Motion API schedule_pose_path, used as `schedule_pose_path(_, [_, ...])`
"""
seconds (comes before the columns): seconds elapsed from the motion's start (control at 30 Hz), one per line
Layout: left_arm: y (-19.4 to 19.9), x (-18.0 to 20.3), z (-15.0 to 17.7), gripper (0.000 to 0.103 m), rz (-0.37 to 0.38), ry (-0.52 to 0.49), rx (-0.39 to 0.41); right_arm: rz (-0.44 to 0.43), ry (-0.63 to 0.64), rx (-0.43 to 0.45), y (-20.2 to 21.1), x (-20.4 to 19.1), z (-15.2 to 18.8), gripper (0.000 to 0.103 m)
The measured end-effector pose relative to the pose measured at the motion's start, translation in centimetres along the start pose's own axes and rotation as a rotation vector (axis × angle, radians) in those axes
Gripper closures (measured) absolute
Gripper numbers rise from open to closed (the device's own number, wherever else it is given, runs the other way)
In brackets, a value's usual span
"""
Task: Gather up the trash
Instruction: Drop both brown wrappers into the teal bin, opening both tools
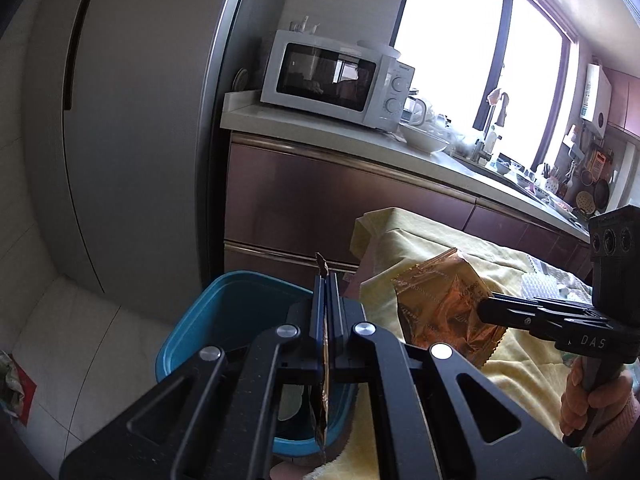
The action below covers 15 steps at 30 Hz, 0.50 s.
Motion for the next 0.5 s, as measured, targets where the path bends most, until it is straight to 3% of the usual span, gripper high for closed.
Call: schedule_pose_path(0.5, [-5.1,-1.0,1.7,0.101,-0.071,-0.007,-0.076,0.019,-0.047,-0.135,-7.5,1.2,-0.2,0.094])
Point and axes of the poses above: each gripper's, at about its wrist camera, not at the fingertips, and y roughly against the way its jaws point, x to its right, z to its underside, the point moved 5 cm from there along -y, roughly the way its jaws point, and after that the axes turned 15 degrees about -z, right-handed, at the moved point
